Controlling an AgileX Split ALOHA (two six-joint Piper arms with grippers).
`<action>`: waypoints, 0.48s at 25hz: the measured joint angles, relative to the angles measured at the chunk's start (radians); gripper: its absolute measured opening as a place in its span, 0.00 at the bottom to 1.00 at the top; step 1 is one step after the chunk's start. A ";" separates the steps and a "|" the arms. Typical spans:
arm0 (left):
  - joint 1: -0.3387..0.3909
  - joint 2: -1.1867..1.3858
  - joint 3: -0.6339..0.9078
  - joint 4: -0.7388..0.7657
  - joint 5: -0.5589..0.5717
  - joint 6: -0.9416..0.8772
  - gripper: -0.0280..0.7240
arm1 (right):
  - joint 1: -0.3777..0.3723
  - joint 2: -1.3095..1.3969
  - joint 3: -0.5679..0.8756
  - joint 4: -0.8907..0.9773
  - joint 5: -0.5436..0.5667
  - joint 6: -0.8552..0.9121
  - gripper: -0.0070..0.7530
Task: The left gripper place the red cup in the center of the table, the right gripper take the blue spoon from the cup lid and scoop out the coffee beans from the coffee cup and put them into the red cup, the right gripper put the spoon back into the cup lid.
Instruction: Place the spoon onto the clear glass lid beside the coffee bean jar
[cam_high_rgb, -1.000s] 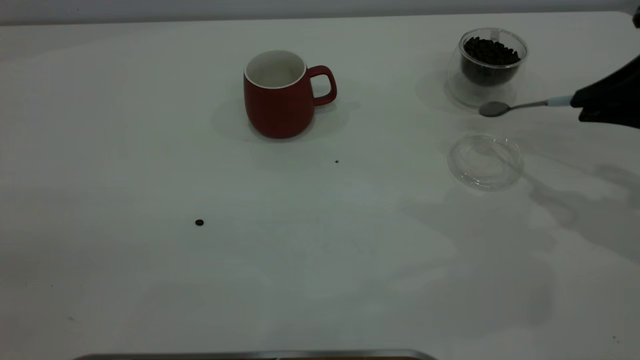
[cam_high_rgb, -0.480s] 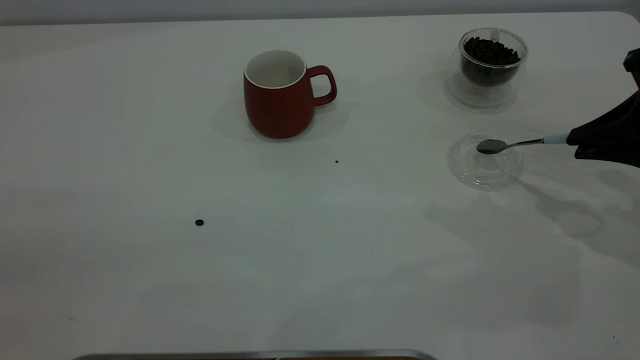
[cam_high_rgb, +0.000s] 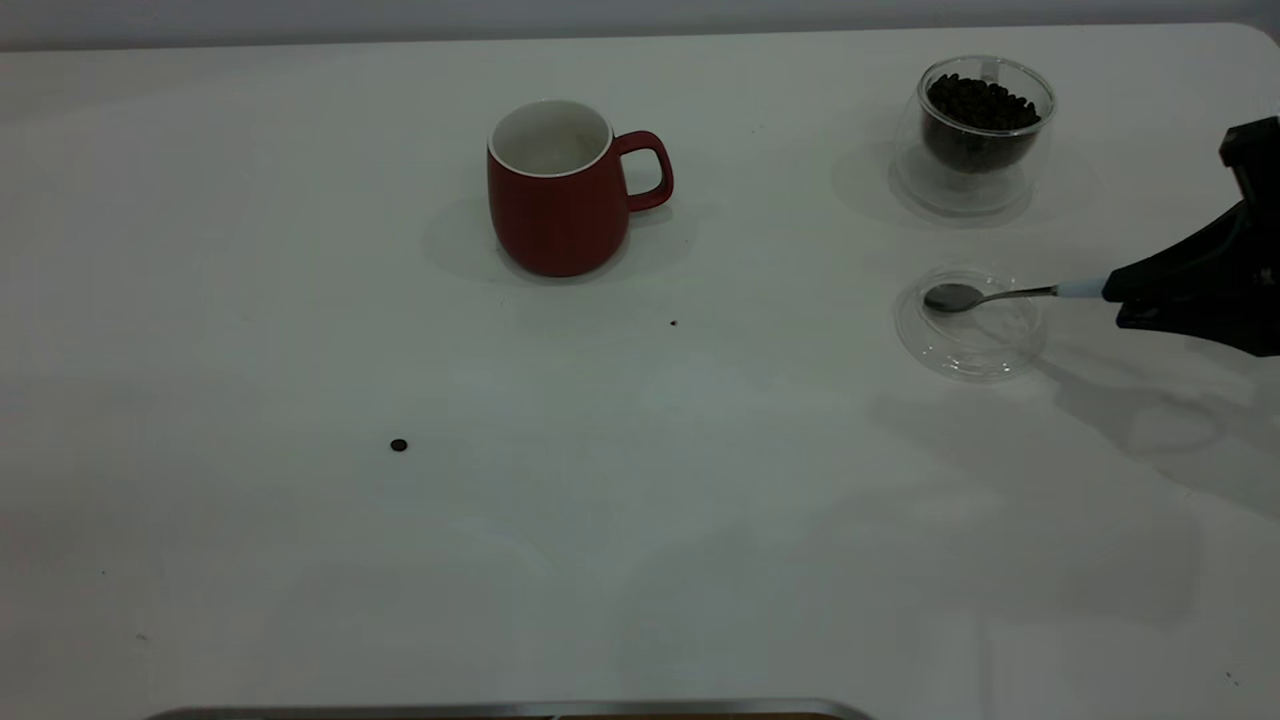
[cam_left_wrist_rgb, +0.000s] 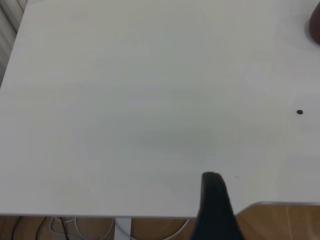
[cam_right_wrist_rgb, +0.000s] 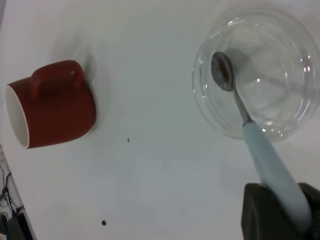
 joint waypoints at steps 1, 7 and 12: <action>0.000 0.000 0.000 0.000 0.000 0.000 0.82 | 0.000 0.009 -0.003 0.000 0.000 -0.004 0.16; 0.000 0.000 0.000 0.000 0.000 0.000 0.82 | 0.000 0.024 -0.004 0.000 0.008 -0.046 0.16; 0.000 0.000 0.000 0.000 0.000 0.000 0.82 | 0.000 0.026 -0.004 0.000 0.009 -0.074 0.16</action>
